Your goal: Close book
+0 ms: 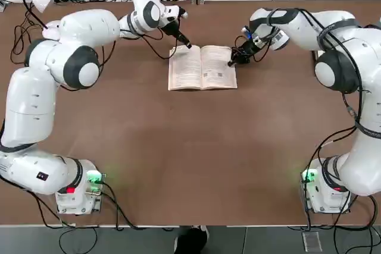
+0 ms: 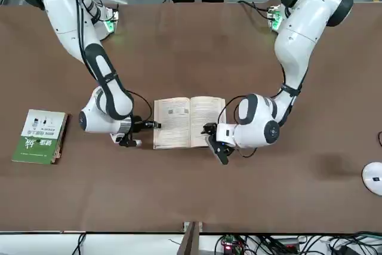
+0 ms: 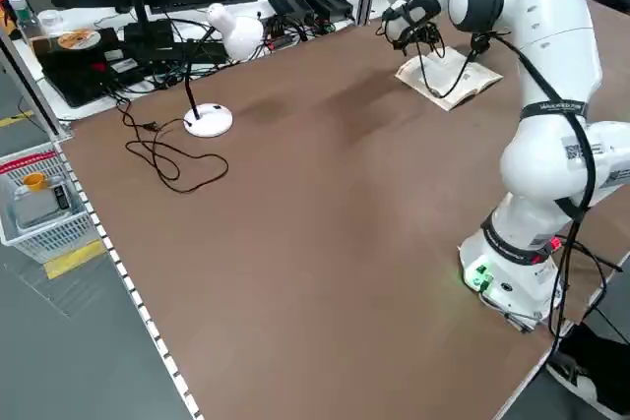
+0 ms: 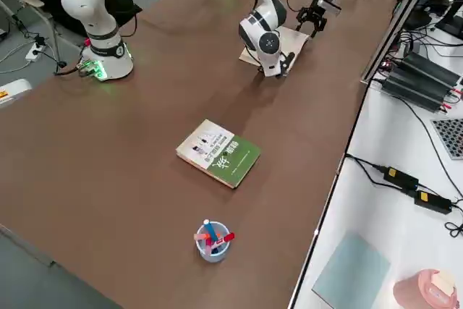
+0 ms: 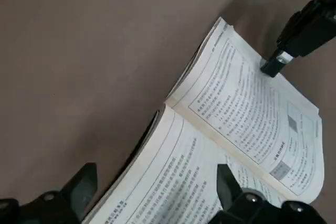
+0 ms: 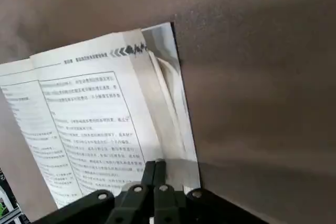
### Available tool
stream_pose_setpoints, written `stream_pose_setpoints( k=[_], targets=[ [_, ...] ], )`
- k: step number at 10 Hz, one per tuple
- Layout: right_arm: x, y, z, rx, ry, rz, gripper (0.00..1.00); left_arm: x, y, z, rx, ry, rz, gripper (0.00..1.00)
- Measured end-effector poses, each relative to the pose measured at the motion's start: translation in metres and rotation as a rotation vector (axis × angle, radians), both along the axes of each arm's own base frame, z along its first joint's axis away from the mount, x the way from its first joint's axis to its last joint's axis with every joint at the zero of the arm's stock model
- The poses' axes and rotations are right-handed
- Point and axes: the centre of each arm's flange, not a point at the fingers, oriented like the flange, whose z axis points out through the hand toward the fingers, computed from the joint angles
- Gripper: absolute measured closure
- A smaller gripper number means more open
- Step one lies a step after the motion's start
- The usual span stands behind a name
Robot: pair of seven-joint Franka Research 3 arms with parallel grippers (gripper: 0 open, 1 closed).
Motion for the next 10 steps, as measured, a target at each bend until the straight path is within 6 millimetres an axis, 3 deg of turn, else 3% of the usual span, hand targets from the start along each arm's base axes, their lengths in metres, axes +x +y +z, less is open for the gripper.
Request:
stream_pose_setpoints(
  k=[10],
  targets=[
    [0.0, 0.0, 0.0, 0.0, 0.0, 0.0, 0.99, 0.001, 0.004, -0.02, -0.113, 0.04, 0.036, 0.0]
  ],
)
